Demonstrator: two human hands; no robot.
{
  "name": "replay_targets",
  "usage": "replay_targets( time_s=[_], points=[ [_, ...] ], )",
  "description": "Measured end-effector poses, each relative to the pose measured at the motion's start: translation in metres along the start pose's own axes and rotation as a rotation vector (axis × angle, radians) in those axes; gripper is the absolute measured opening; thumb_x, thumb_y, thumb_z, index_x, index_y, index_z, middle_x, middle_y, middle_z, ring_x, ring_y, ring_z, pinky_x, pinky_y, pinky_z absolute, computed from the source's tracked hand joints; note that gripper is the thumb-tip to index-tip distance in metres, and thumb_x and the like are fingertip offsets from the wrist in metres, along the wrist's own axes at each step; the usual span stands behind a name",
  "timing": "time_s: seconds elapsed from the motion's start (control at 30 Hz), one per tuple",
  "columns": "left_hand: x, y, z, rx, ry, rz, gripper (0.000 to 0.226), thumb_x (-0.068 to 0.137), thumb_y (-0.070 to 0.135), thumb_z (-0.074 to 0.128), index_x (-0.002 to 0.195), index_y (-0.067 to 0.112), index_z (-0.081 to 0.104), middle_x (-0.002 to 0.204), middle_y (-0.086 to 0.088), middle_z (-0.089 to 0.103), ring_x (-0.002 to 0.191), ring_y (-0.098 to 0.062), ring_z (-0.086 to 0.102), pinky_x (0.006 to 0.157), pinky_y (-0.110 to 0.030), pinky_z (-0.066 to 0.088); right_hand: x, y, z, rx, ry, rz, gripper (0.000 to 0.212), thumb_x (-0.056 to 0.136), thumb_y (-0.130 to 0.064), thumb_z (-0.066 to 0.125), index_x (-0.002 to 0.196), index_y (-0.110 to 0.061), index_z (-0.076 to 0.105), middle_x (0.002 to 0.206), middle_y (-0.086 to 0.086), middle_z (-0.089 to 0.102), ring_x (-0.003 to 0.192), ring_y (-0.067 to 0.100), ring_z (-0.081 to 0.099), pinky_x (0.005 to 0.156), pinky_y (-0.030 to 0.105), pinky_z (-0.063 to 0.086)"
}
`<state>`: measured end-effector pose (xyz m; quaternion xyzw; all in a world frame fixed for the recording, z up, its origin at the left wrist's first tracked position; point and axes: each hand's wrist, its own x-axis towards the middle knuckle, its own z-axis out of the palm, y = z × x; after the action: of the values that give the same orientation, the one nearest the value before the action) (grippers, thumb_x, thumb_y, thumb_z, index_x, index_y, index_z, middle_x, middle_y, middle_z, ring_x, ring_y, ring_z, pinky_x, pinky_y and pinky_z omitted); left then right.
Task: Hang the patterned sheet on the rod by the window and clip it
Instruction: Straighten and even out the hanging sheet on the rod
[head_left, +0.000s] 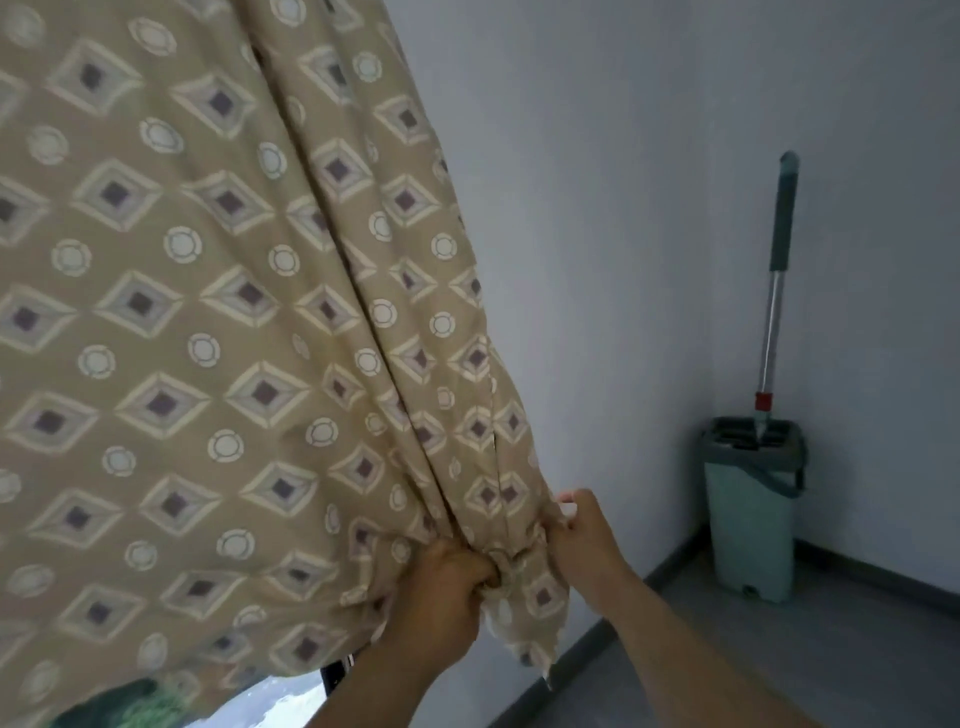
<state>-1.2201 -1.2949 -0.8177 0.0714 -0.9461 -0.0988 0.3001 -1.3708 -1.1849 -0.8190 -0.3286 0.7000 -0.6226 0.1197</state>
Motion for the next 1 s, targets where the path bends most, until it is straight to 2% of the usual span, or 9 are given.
replay_targets(
  time_s=[0.13, 0.27, 0.37, 0.47, 0.63, 0.77, 0.83, 0.9, 1.0],
  points=[
    [0.005, 0.004, 0.018, -0.358, 0.082, -0.246, 0.024, 0.084, -0.009, 0.055, 0.091, 0.012, 0.065, 0.089, -0.002, 0.067, 0.082, -0.011, 0.06, 0.07, -0.014, 0.048, -0.012, 0.018, -0.002, -0.081, -0.058, 0.137, 0.034, 0.101, -0.033, 0.041, 0.086, -0.014, 0.064, 0.084, 0.004, 0.067, 0.078, 0.015, 0.065, 0.07, 0.024, 0.055],
    [0.012, 0.017, 0.009, -1.013, 0.095, -0.547, 0.03, 0.076, -0.002, 0.071, 0.101, 0.007, 0.059, 0.107, -0.013, 0.07, 0.089, -0.016, 0.069, 0.069, -0.022, 0.052, -0.028, 0.024, -0.018, 0.363, -0.097, 0.19, 0.035, 0.099, -0.036, 0.051, 0.101, -0.006, 0.069, 0.098, 0.017, 0.073, 0.093, 0.034, 0.07, 0.087, 0.049, 0.057],
    [0.009, 0.029, -0.002, -1.404, 0.072, -0.596, 0.042, 0.071, 0.002, 0.072, 0.111, 0.004, 0.059, 0.111, -0.013, 0.07, 0.096, -0.022, 0.069, 0.071, -0.031, 0.058, -0.036, 0.016, -0.025, 0.693, 0.014, 0.165, 0.013, 0.096, -0.014, 0.055, 0.087, -0.004, 0.056, 0.084, 0.023, 0.067, 0.074, 0.032, 0.067, 0.071, 0.042, 0.055],
    [0.008, 0.049, -0.014, -1.442, 0.011, -0.572, 0.044, 0.079, -0.001, 0.065, 0.12, 0.011, 0.057, 0.123, -0.008, 0.064, 0.106, -0.025, 0.067, 0.076, -0.035, 0.06, -0.042, 0.001, -0.028, 0.75, -0.032, 0.058, 0.017, 0.095, -0.007, 0.052, 0.082, -0.009, 0.062, 0.084, 0.018, 0.07, 0.073, 0.028, 0.068, 0.061, 0.036, 0.055],
    [0.018, 0.062, -0.029, -1.51, 0.026, -0.589, 0.057, 0.067, -0.001, 0.064, 0.122, 0.011, 0.054, 0.123, -0.012, 0.062, 0.105, -0.028, 0.068, 0.088, -0.037, 0.057, -0.05, -0.011, -0.019, 0.442, -0.172, -0.038, 0.041, 0.063, -0.054, 0.082, 0.094, -0.028, 0.077, 0.103, 0.004, 0.074, 0.097, 0.025, 0.07, 0.086, 0.041, 0.057],
    [0.015, 0.054, -0.038, -1.549, 0.142, -0.654, 0.032, 0.088, -0.01, 0.044, 0.114, 0.002, 0.06, 0.113, -0.02, 0.068, 0.093, -0.03, 0.071, 0.074, -0.036, 0.061, -0.051, -0.002, -0.016, 0.348, 0.057, -0.007, 0.003, 0.08, -0.015, 0.077, 0.082, -0.017, 0.077, 0.086, 0.007, 0.076, 0.085, 0.031, 0.071, 0.078, 0.042, 0.059],
    [-0.004, 0.042, -0.042, -1.346, 0.259, -0.596, 0.024, 0.09, -0.003, 0.05, 0.097, 0.008, 0.07, 0.101, -0.02, 0.072, 0.08, -0.027, 0.071, 0.066, -0.035, 0.06, -0.05, 0.001, -0.017, 0.486, 0.092, 0.074, 0.009, 0.08, -0.015, 0.075, 0.083, -0.007, 0.077, 0.089, 0.016, 0.075, 0.088, 0.038, 0.071, 0.082, 0.049, 0.058],
    [-0.033, 0.018, -0.043, -0.652, 0.395, -0.266, 0.01, 0.082, 0.022, 0.065, 0.084, 0.018, 0.075, 0.091, -0.009, 0.074, 0.083, -0.023, 0.066, 0.073, -0.033, 0.055, -0.048, 0.006, -0.023, 0.566, 0.098, 0.193, 0.017, 0.085, -0.015, 0.071, 0.086, 0.001, 0.075, 0.09, 0.021, 0.074, 0.088, 0.039, 0.071, 0.083, 0.053, 0.057],
    [-0.066, -0.017, -0.036, 0.384, 0.156, 0.099, 0.063, 0.06, 0.058, 0.072, 0.103, 0.013, 0.074, 0.113, -0.006, 0.069, 0.109, -0.024, 0.058, 0.101, -0.038, 0.037, -0.044, 0.02, -0.031, 0.586, 0.088, 0.404, 0.02, 0.079, -0.018, 0.068, 0.074, 0.001, 0.072, 0.085, 0.021, 0.072, 0.083, 0.037, 0.07, 0.082, 0.048, 0.055]
  ],
)
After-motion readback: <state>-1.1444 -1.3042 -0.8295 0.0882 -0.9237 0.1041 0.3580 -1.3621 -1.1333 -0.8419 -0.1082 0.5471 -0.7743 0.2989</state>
